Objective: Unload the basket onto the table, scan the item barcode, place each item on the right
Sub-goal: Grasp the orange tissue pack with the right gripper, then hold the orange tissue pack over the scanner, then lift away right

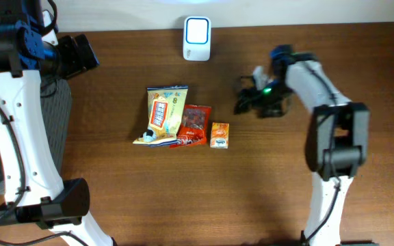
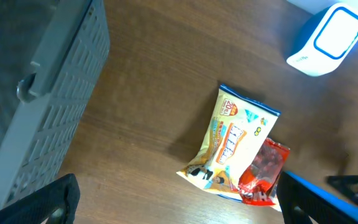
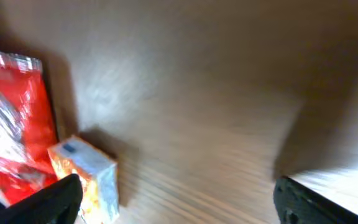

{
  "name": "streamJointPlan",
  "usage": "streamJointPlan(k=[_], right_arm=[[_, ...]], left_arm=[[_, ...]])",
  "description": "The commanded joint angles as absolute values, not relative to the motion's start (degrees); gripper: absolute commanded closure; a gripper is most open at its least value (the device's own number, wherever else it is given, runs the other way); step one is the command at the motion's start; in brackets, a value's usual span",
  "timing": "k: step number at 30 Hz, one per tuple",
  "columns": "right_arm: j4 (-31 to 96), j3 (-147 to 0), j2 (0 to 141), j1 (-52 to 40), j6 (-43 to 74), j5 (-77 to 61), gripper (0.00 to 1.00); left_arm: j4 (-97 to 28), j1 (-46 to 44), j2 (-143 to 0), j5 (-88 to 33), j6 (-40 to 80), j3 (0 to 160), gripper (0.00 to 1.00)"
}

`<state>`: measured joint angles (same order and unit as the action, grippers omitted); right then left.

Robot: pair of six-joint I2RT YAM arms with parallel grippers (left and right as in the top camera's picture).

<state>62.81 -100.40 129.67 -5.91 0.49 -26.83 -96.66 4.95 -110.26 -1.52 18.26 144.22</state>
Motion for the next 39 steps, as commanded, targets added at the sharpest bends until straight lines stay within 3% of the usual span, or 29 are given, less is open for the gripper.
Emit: streamJointPlan(k=[1, 8, 10, 13, 17, 20, 23, 25, 30, 39], right_arm=[[63.4, -97.8, 127.9, -12.4, 3.8, -23.6, 0.19], [60.7, -91.5, 127.9, -17.6, 4.9, -25.6, 0.33], [60.6, -91.2, 127.9, -17.5, 6.6, -25.7, 0.61], [60.7, -91.2, 127.9, -17.5, 8.3, -29.1, 0.95], [60.9, -91.8, 127.9, -16.5, 3.6, -42.9, 0.96], [65.1, -92.8, 127.9, -12.4, -10.4, -61.0, 0.96], [69.3, -94.0, 127.9, -6.5, -12.1, -61.5, 0.96], [72.4, -94.2, 127.9, -3.1, -19.2, -67.3, 0.96], [75.9, -94.2, 127.9, -3.2, -33.3, -72.3, 0.96], [71.2, -95.1, 127.9, -6.0, -31.8, -75.9, 0.96]], left_arm=[[-96.7, 5.3, -110.1, -1.3, 18.9, 144.5, 0.01], [-96.7, 5.3, -110.1, -1.3, 18.9, 144.5, 0.01], [-96.7, 5.3, -110.1, -1.3, 18.9, 144.5, 0.01], [-96.7, 5.3, -110.1, -1.3, 18.9, 144.5, 0.01], [-96.7, 5.3, -110.1, -1.3, 18.9, 144.5, 0.01], [-96.7, 5.3, -110.1, -1.3, 18.9, 144.5, 0.01], [-96.7, 5.3, -110.1, -1.3, 18.9, 144.5, 0.01], [-96.7, 5.3, -110.1, -1.3, 18.9, 144.5, 0.01], [-96.7, 5.3, -110.1, -1.3, 18.9, 144.5, 0.01], [-96.7, 5.3, -110.1, -1.3, 18.9, 144.5, 0.01]])
